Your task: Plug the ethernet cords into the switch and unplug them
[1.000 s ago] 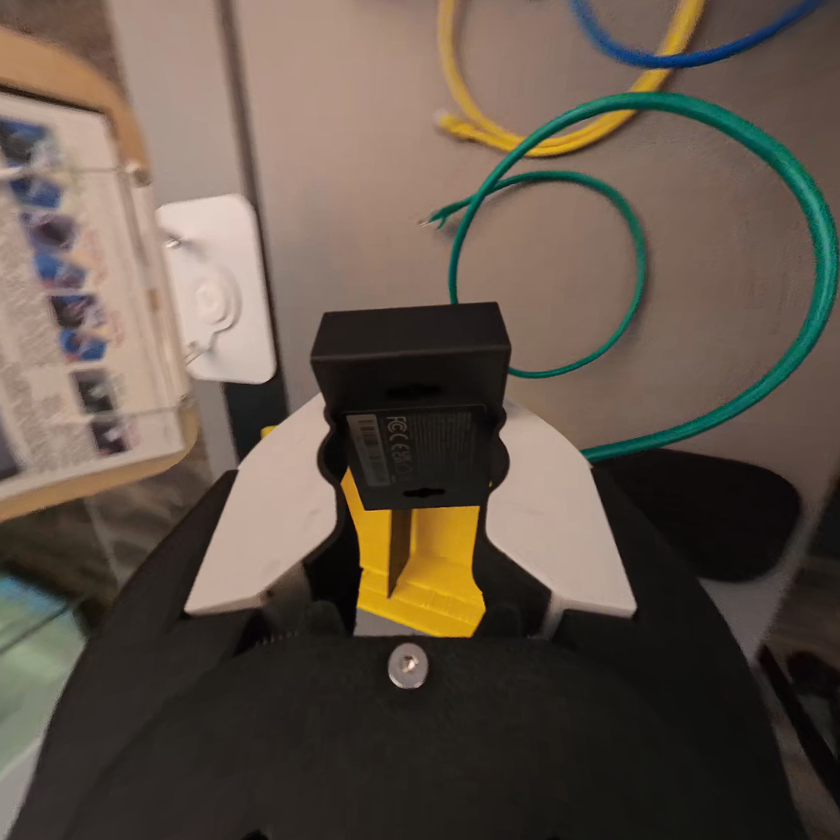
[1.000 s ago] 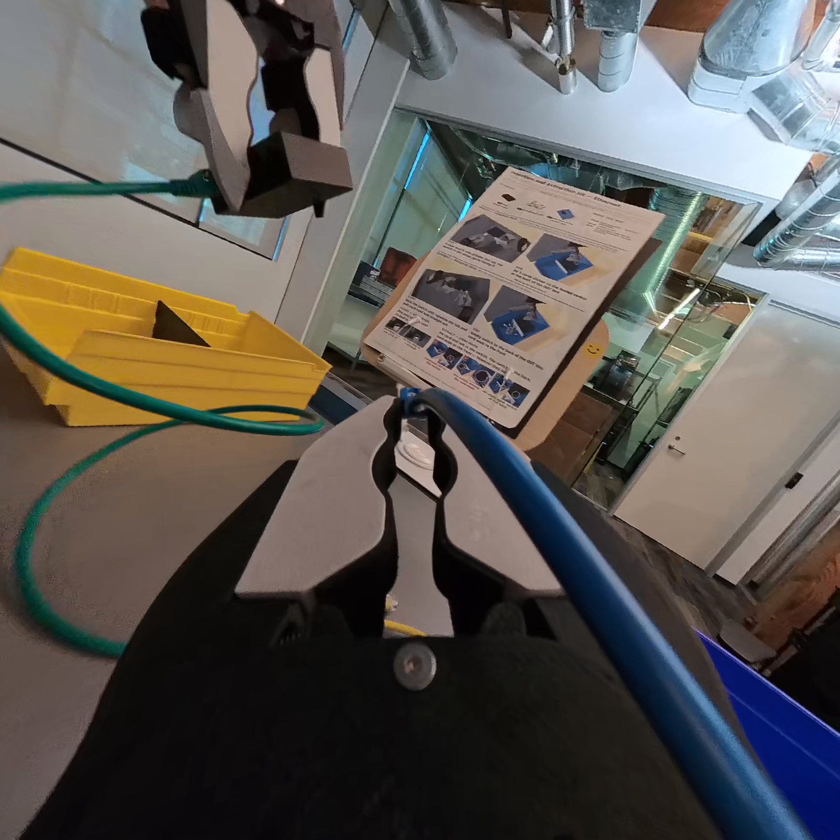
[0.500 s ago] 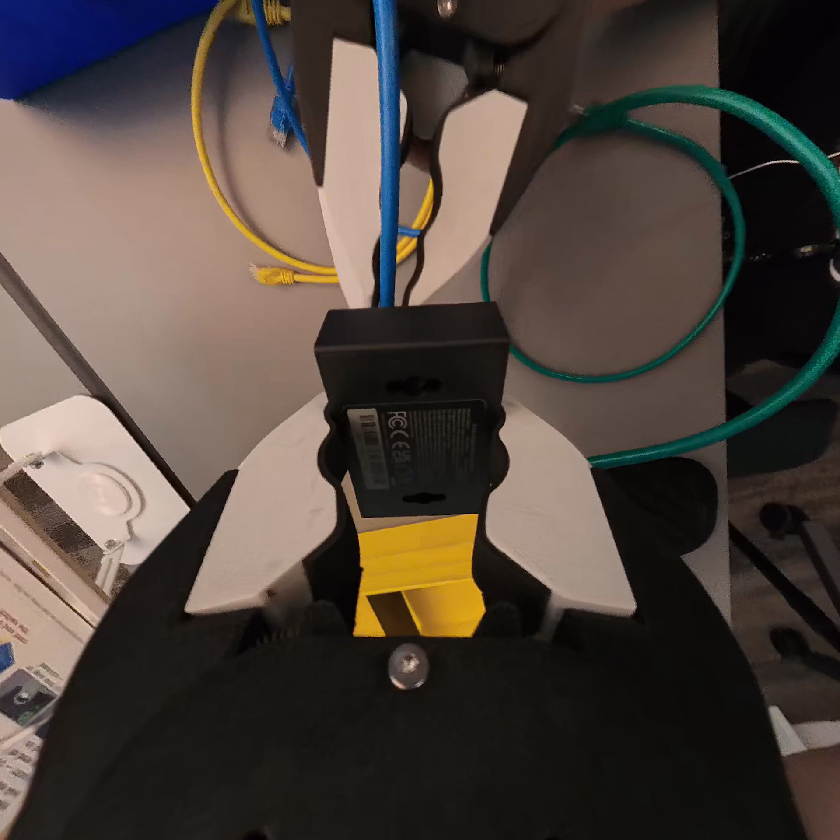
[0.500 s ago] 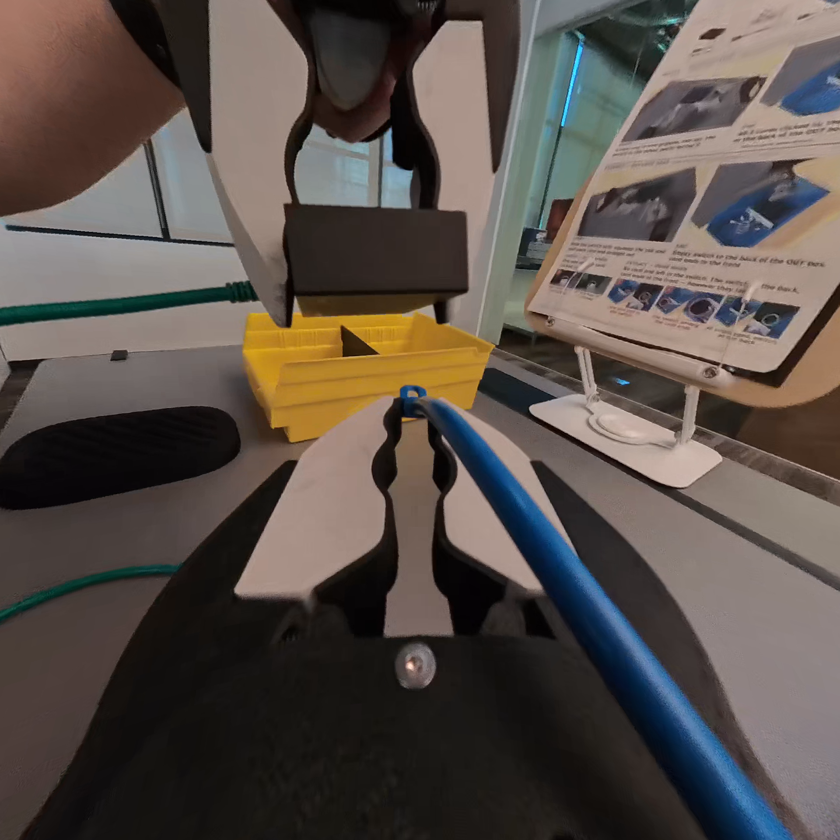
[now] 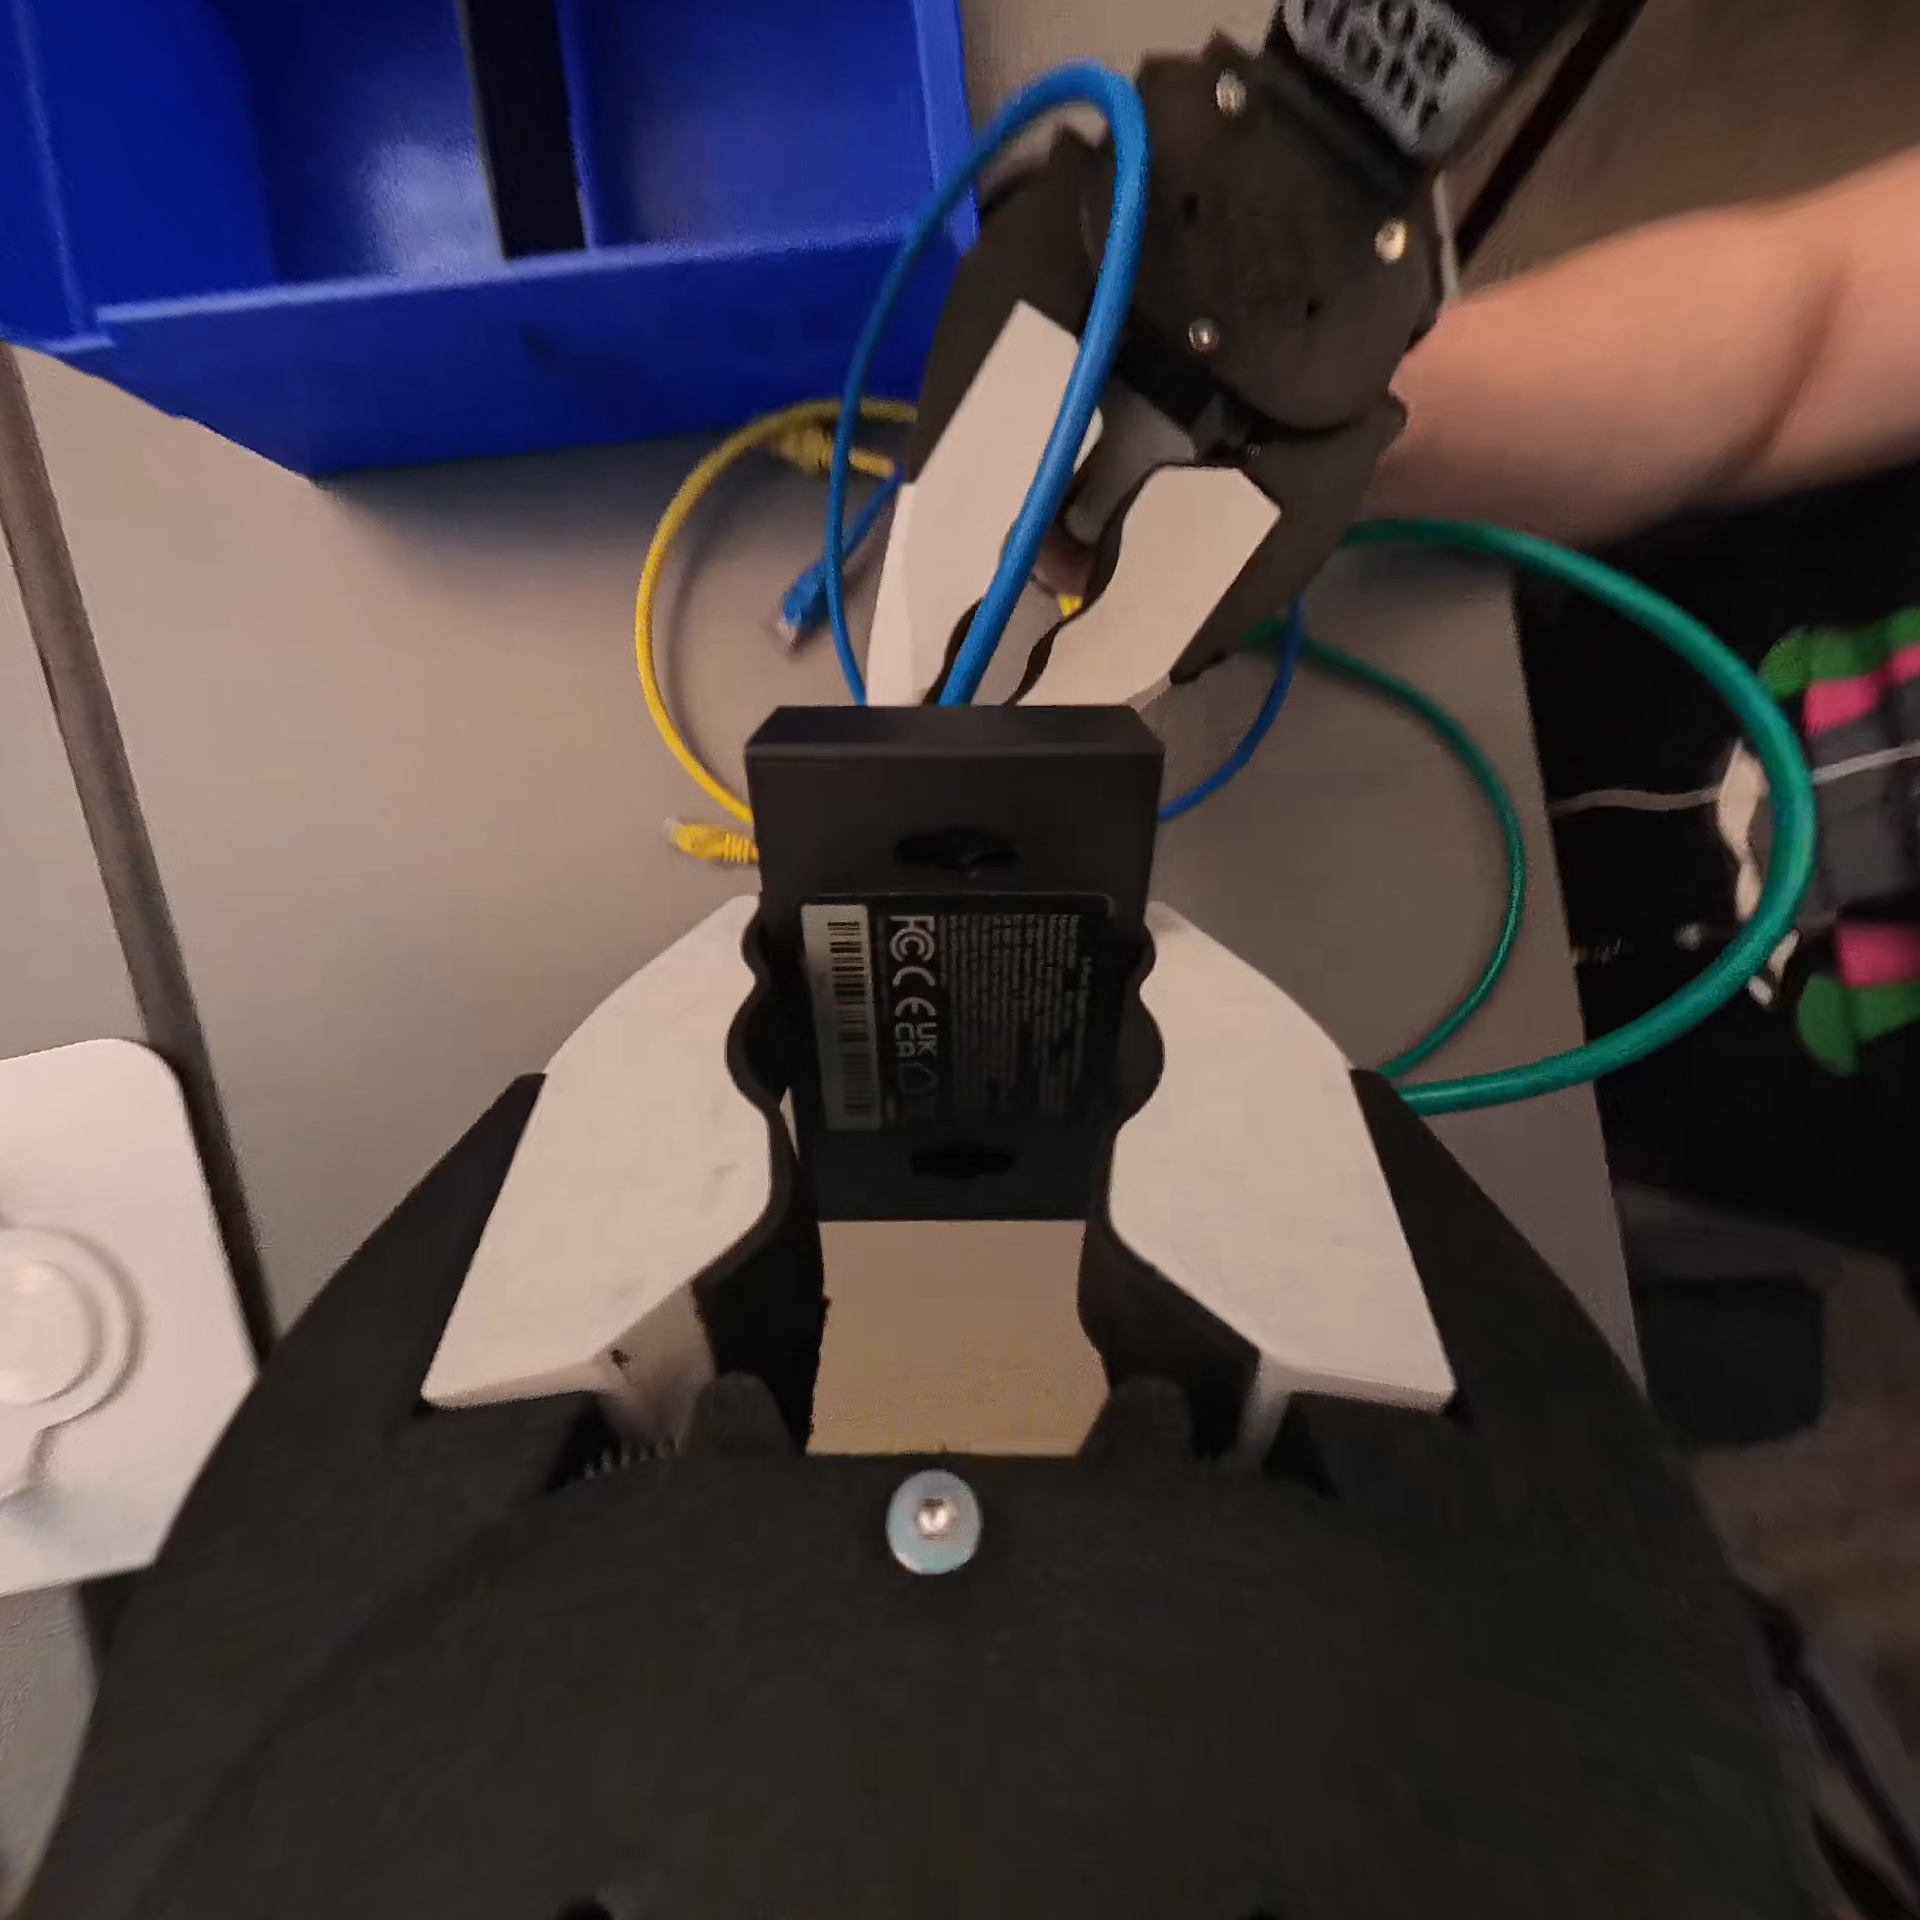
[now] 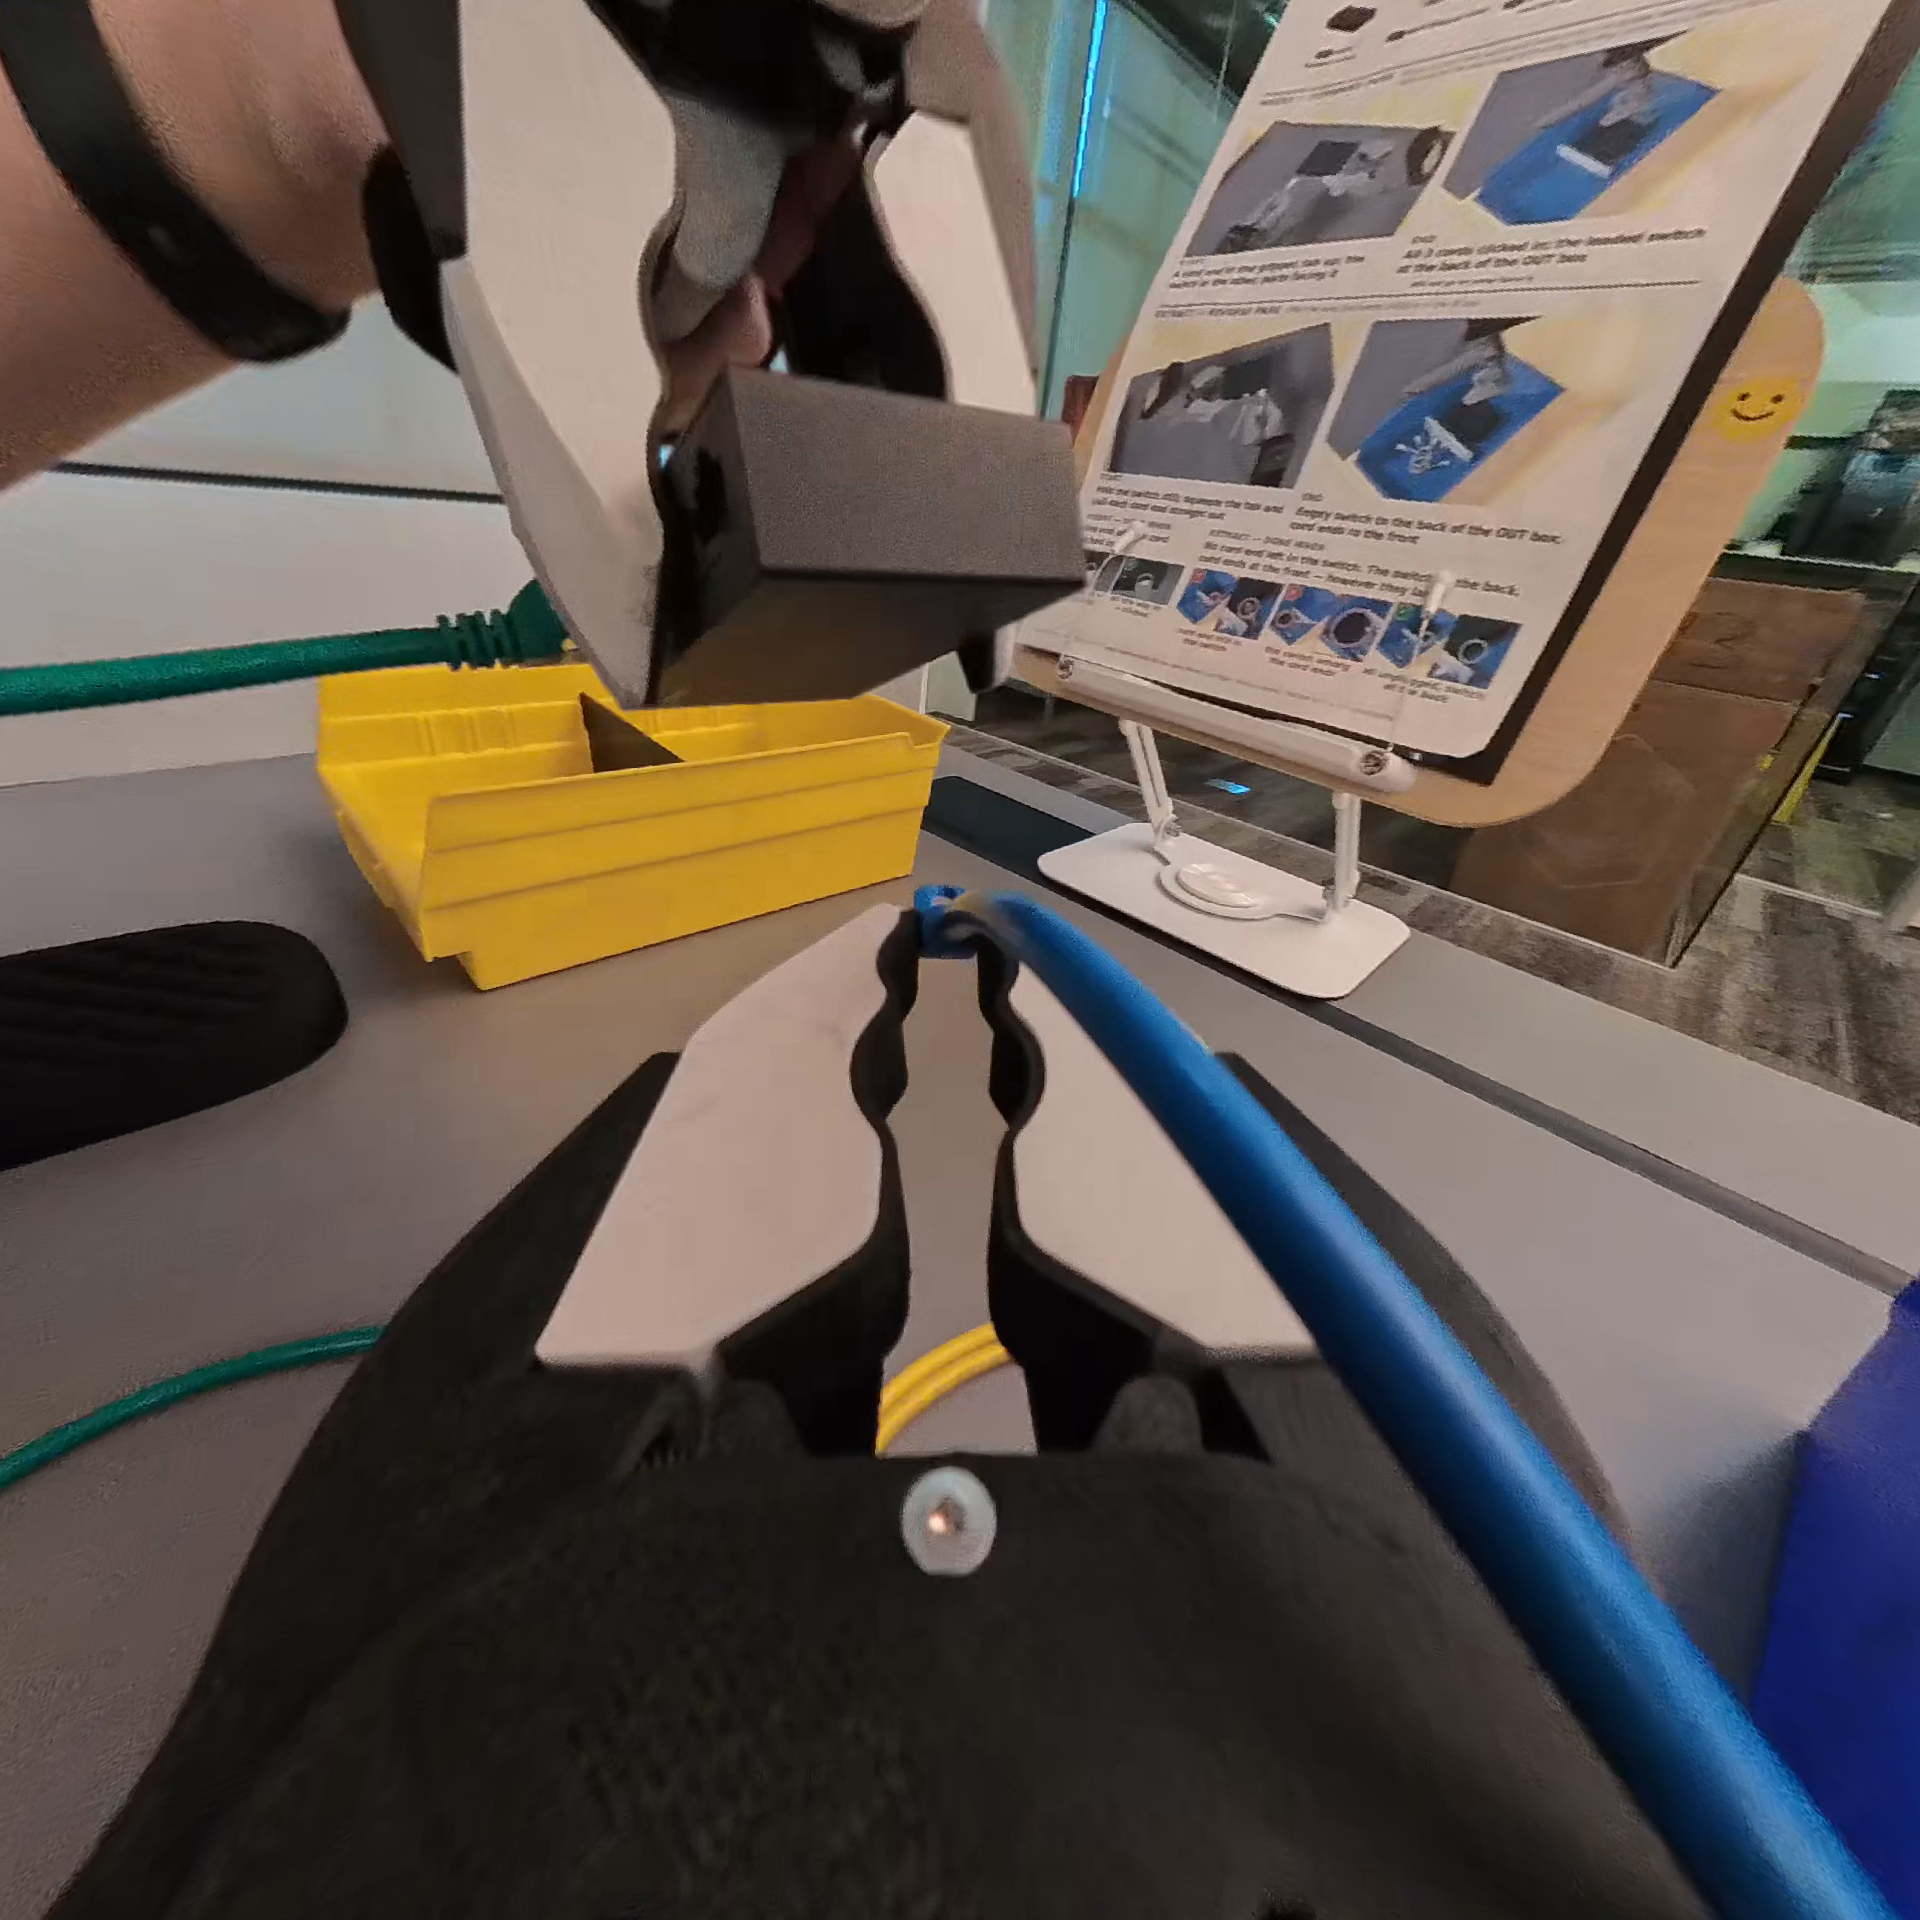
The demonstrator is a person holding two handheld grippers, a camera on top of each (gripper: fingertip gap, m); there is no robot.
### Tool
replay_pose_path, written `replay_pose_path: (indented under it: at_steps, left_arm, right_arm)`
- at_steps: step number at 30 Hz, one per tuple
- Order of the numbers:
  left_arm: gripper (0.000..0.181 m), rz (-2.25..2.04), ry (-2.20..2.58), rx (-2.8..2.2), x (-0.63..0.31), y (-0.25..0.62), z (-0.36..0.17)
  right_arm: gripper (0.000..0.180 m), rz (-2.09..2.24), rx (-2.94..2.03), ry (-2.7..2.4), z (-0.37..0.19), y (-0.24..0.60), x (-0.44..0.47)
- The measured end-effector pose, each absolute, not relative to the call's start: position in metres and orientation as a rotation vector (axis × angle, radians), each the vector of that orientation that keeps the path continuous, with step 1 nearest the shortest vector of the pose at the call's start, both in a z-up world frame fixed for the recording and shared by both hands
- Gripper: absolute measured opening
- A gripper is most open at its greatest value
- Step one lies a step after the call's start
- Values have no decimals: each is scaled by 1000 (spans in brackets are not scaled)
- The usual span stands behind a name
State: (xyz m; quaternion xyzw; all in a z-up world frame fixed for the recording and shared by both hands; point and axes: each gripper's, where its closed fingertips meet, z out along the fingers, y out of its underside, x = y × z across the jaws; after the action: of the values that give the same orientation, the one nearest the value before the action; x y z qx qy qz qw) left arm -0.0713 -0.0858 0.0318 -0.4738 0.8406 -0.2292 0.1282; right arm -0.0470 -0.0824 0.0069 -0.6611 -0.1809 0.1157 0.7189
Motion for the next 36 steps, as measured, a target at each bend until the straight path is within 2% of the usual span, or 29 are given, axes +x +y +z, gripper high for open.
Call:
replay_pose_path:
  at_steps: [3, 16, 20, 24, 25, 29, 36]
  left_arm:
    - [59, -825, 2356, -1458, -74, -78, 28]
    - [59, -784, 2371, -1498, -81, -68, 7]
    - [59, -693, 2377, -1519, -84, -59, -2]
    - [60, -512, 2456, -1606, -100, -46, -36]
    - [59, -525, 2481, -1641, -104, -47, -45]
    - [60, -683, 2531, -1731, -111, -55, -66]
    - [60, -838, 2467, -1887, -112, -52, -65]
  right_arm:
    - [13, 252, -1469, -379, 7, -82, -42]
    - [10, 224, -1553, -382, -8, -75, -39]
    - [10, 207, -1571, -374, -11, -74, -37]
    - [10, 128, -1616, -359, -17, -72, -26]
    - [6, 110, -1624, -362, -18, -72, -24]
    - [11, 105, -1646, -437, -24, -72, -33]
    - [11, 121, -1615, -488, -21, -74, -43]
